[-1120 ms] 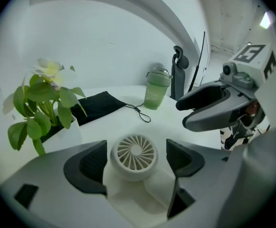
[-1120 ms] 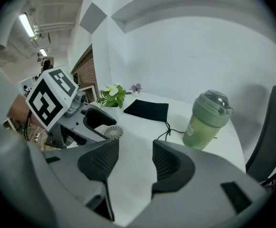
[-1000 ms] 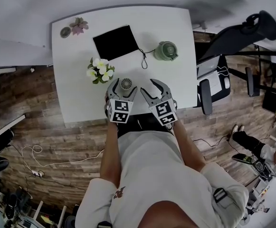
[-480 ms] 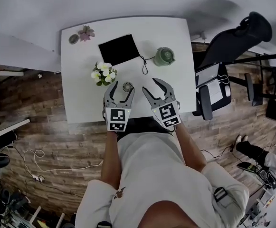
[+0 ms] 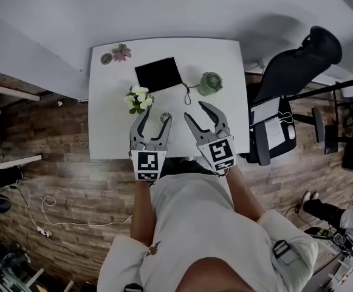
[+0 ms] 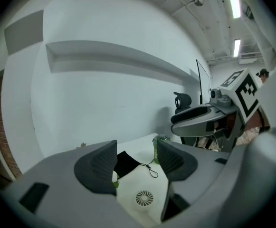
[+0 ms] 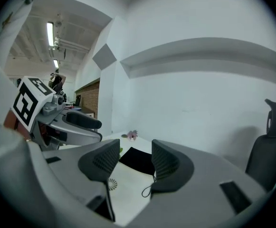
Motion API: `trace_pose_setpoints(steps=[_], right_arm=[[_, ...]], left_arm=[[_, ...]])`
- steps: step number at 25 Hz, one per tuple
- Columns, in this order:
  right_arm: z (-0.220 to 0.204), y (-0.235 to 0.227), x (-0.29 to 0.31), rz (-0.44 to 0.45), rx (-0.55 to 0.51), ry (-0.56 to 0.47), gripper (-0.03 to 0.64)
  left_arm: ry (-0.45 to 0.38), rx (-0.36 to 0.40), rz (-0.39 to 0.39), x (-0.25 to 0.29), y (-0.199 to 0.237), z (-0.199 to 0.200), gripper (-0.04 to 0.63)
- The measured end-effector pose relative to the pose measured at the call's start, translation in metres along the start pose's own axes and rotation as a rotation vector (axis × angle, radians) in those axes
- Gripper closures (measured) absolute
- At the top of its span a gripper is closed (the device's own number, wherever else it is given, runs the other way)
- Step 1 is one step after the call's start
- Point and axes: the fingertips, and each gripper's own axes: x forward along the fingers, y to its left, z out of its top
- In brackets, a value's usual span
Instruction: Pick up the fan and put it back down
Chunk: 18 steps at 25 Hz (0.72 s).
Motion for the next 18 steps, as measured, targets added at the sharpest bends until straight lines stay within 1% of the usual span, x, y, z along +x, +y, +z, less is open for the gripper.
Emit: trace_pose_setpoints(steps=[4, 9, 18], right_arm=[[0.021, -0.006, -0.014, -0.025, 0.008, -0.054, 0.413], [0.038, -0.007, -0.031, -0.023, -0.005, -0.098, 0.414], [0.047, -0.005, -0.056, -0.023, -0.002, -0.139, 0.417]], left_arm=[[-0.050, 0.010, 0.036, -0.017, 0.001, 0.019, 0.342], [-0.095, 0.017, 0.071, -0.034, -0.002, 0.039, 0.348], [-0.143, 0.051, 0.096, -0.050, -0.015, 0.063, 0.354]])
